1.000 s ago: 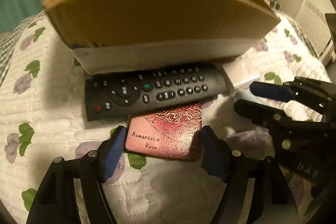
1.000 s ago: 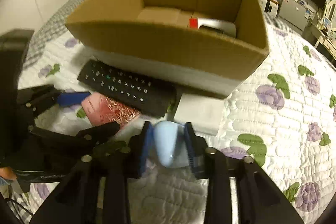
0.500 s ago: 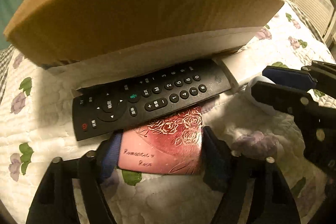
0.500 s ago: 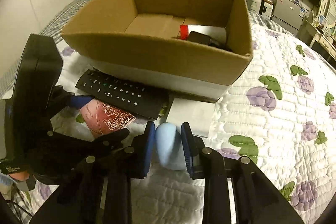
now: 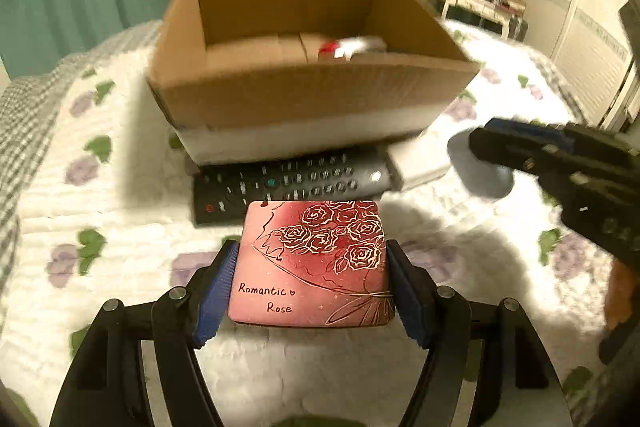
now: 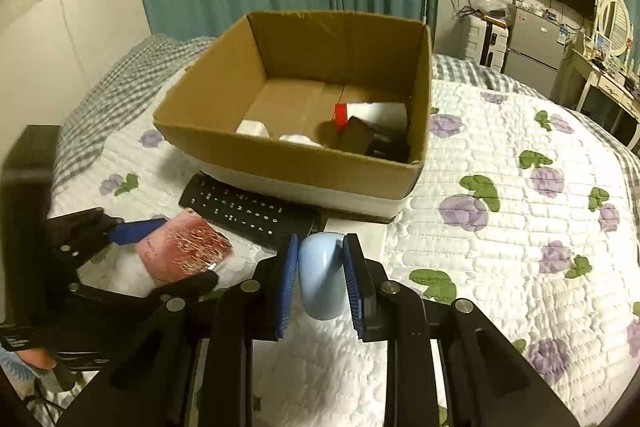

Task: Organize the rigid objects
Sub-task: 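Carry both cases over the box and release them inside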

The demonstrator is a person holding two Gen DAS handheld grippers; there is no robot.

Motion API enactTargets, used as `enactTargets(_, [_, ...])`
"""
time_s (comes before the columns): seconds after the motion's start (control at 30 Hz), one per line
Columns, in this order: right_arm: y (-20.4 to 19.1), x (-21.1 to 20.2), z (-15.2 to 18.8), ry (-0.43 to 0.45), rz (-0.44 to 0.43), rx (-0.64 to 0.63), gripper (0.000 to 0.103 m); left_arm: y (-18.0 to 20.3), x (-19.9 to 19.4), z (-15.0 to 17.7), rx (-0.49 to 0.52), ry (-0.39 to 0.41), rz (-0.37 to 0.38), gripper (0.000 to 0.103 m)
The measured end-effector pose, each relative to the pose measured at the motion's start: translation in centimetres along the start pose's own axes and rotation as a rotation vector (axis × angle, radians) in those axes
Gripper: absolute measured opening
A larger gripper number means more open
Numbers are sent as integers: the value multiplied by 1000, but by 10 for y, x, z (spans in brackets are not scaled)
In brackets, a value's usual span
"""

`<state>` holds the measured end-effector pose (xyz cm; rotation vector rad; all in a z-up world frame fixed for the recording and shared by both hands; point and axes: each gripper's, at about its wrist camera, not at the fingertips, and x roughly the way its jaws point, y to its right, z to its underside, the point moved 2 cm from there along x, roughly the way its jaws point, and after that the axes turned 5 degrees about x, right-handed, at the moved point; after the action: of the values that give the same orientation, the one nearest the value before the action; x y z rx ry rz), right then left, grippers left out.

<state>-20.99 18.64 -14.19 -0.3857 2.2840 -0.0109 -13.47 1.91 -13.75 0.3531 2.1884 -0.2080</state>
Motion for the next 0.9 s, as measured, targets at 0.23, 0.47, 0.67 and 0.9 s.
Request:
enactTargets(0.23, [-4,-44,-46,124,-11,-25,23,2,-60,-46,11,167,-5,72])
enactTargets(0.47, [-3,-47,-104,215,-23,-66,23,-11,-53,-124,39,241,-38,72])
enactTargets(0.67, [8,-8,-134,206,-40,-64,23,-29,1,-168,14,208,-46,72])
enactTargets(0.9, [26,37,-133,167,-45,-40,23,-38,63,-174,-3,155,-58,73])
